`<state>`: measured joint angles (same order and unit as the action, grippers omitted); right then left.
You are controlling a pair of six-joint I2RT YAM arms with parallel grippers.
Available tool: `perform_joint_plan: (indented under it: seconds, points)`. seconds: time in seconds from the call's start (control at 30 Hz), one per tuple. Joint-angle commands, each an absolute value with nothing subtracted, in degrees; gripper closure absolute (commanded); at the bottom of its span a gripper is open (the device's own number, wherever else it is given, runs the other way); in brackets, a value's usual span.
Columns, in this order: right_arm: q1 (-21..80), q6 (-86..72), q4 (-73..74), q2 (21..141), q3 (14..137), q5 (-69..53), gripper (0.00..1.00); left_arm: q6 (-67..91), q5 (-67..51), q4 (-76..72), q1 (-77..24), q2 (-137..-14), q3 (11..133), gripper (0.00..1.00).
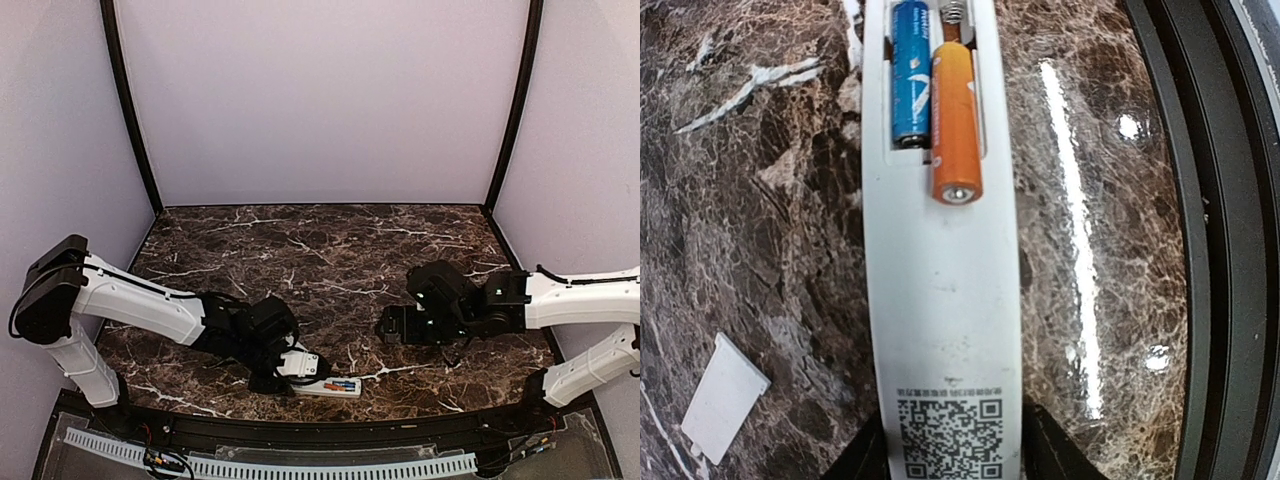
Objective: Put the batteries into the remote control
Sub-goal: Hold the remote control without the battery cover at the center of the board.
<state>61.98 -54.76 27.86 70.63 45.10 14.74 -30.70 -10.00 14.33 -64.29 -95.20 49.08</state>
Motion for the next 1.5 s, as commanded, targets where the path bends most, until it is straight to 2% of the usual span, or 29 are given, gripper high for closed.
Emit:
perform_joint_plan:
  seconds: [0.0,0.13,0.23,0.37,0.43,0.67,1.2,1.3,1.4,1.47]
  points:
    - [60.97,-55.88,26.69,71.02,43.35,10.25,0.02,-25.45,-8.59,18.94,-65.74,-96.23,49.16,0.59]
    - [61.05,-53.51,27.72,76.20,45.25,4.06,0.07,-23.61,-6.87,18.83,-67.67,-95.53,48.53,0.66]
    - [61.74,-51.54,26.58,79.81,46.60,-0.50,0.08,-23.33,-5.03,18.77,-68.78,-95.34,48.76,0.67]
    - [62.45,-51.42,26.13,81.47,47.43,-3.54,0.04,-22.41,-3.92,19.89,-69.28,-96.28,50.33,0.67]
    - [62.52,-51.41,26.20,81.83,47.48,-4.13,0.01,-21.85,-3.50,20.70,-69.46,-97.16,51.69,0.68]
    - [62.03,-51.54,27.30,80.46,46.74,-4.77,0.01,-17.63,-5.28,21.51,-69.52,-99.70,57.04,0.68]
    - [61.98,-50.59,24.95,82.25,47.77,-8.93,0.02,-2.19,-4.95,19.97,-70.92,-100.80,57.75,0.72]
    - [62.02,-50.36,24.22,83.06,48.15,-9.53,0.02,1.31,-3.76,20.11,-71.09,-100.46,56.78,0.68]
    - [61.93,-49.58,23.73,84.21,48.85,-10.26,0.03,3.66,-3.57,19.22,-71.37,-99.87,55.27,0.56]
    - [61.90,-48.88,24.01,85.19,49.43,-10.27,0.03,4.14,-3.15,18.57,-71.79,-99.10,54.07,0.51]
